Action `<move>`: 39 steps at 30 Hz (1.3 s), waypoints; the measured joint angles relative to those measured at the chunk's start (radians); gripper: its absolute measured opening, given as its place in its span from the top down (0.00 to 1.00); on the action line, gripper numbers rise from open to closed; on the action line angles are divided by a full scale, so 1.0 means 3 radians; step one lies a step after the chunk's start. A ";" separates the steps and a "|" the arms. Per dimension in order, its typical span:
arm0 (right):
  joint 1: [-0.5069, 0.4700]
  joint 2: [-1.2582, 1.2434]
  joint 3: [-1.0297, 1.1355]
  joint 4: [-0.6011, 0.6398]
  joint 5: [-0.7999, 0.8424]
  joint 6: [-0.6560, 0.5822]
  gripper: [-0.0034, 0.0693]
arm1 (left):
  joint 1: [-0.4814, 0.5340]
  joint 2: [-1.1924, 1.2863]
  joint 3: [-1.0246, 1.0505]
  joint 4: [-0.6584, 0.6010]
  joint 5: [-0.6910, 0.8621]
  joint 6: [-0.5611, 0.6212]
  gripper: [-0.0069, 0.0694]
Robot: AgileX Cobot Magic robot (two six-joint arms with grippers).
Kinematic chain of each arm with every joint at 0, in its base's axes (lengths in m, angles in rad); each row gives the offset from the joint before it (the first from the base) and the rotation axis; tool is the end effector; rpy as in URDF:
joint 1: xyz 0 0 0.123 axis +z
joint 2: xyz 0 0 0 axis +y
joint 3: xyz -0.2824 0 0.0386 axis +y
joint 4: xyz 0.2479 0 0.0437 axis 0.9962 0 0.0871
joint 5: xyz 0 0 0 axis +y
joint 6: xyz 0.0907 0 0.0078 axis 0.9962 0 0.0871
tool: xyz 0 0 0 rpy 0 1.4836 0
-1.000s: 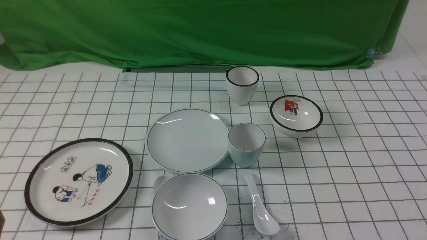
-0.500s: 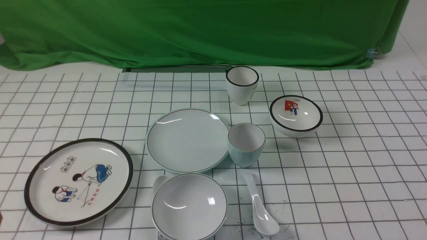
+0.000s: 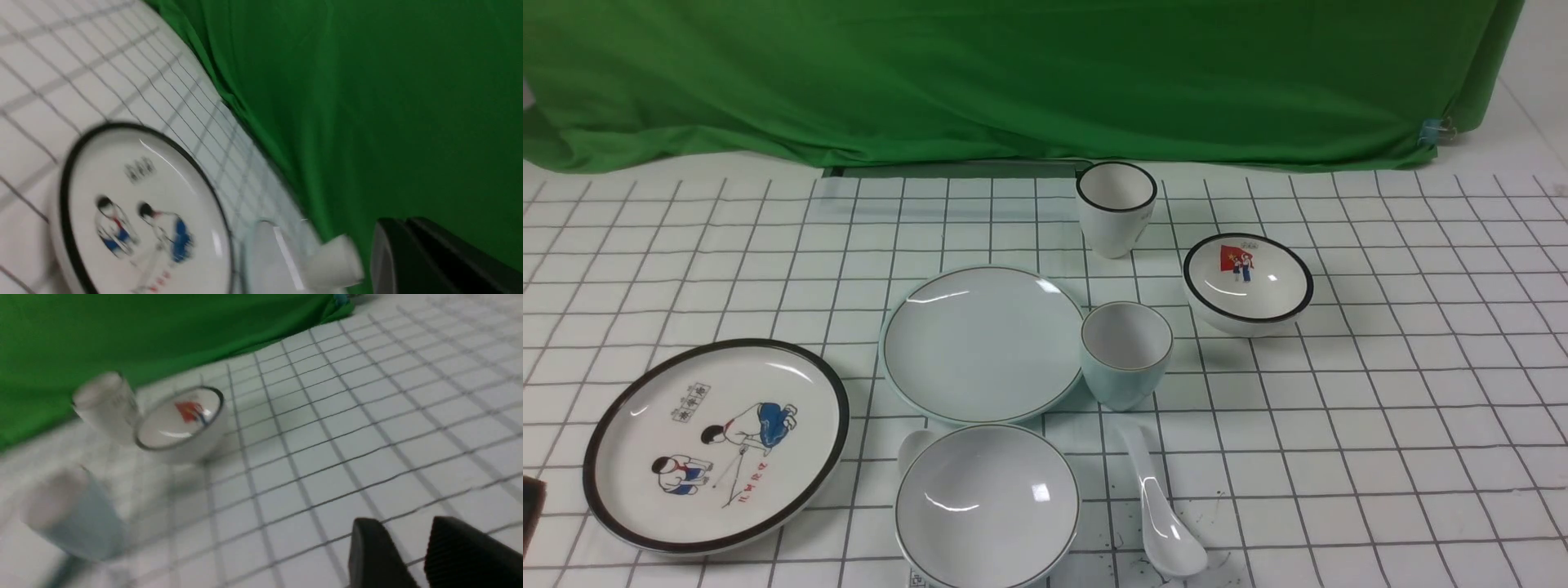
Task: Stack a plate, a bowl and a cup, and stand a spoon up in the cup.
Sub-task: Use the left arm to grab a blue rice bowl
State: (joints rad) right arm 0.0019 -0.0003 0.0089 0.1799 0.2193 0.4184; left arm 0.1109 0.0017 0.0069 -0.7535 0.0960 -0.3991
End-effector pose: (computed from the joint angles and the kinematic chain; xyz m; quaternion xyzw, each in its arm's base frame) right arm 0.0559 0.0037 0.1905 0.2077 0.7247 0.2069 0.6236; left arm 0.0571 0.0003 0.2043 -0.3961 0.5821 -0.3725 0.6045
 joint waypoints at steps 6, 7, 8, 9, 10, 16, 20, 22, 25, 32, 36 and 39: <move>0.0000 0.0000 0.0000 0.0403 0.0000 0.1519 0.63 | -0.0001 0.0000 0.0000 -0.0104 -0.0018 -0.0268 0.95; 0.0000 0.0000 0.0000 0.0352 0.0000 0.1519 0.63 | -0.0001 0.0000 0.0000 -0.0104 -0.0018 -0.0293 0.95; 0.0000 0.0000 0.0000 0.0218 0.0000 0.1496 0.63 | -0.0001 0.0000 0.0000 -0.0104 -0.0018 -0.0325 0.95; 0.0000 0.0000 0.0000 0.0142 0.0000 0.1461 0.63 | -0.0001 0.0000 0.0000 -0.0104 -0.0018 -0.0328 0.95; 0.0000 0.0000 0.0000 0.0081 0.0000 0.1399 0.63 | -0.0001 0.0000 0.0000 -0.0104 -0.0018 -0.0331 0.95; 0.0060 0.0000 -0.0088 -0.0016 -0.0005 0.0534 0.68 | -0.0001 -0.0004 -0.0490 0.0344 0.0219 0.0288 0.95; 0.0163 0.0180 -0.0466 -0.0024 0.0005 -0.0091 0.86 | -0.0001 0.0237 -0.1106 0.1020 0.0722 0.0545 0.95; 0.0217 0.0438 -0.0745 -0.0027 0.0055 -0.0483 0.92 | -0.0004 0.0619 -0.1538 0.1513 0.1181 0.0606 0.95; 0.0302 0.1174 -0.1429 -0.0041 0.0385 -0.1332 0.94 | -0.0004 0.1438 -0.2280 0.2095 0.1994 0.0982 0.95; 0.0388 0.2451 -0.2614 -0.0052 0.1596 -0.2278 0.94 | -0.0259 0.2568 -0.3171 0.2279 0.3037 0.1566 0.95; 0.0666 0.2939 -0.2956 -0.0062 0.2022 -0.2418 0.94 | -0.0725 0.3040 -0.3306 0.2288 0.3263 0.1657 0.95; 0.1011 0.3198 -0.3045 -0.0079 0.2184 -0.2488 0.94 | -0.1101 0.3373 -0.3324 0.2288 0.3364 0.1685 0.94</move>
State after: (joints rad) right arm 0.3051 0.9590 -0.9046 0.1563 0.8744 -0.3279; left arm -0.2194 1.0136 -0.9902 -0.0670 1.1053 0.1064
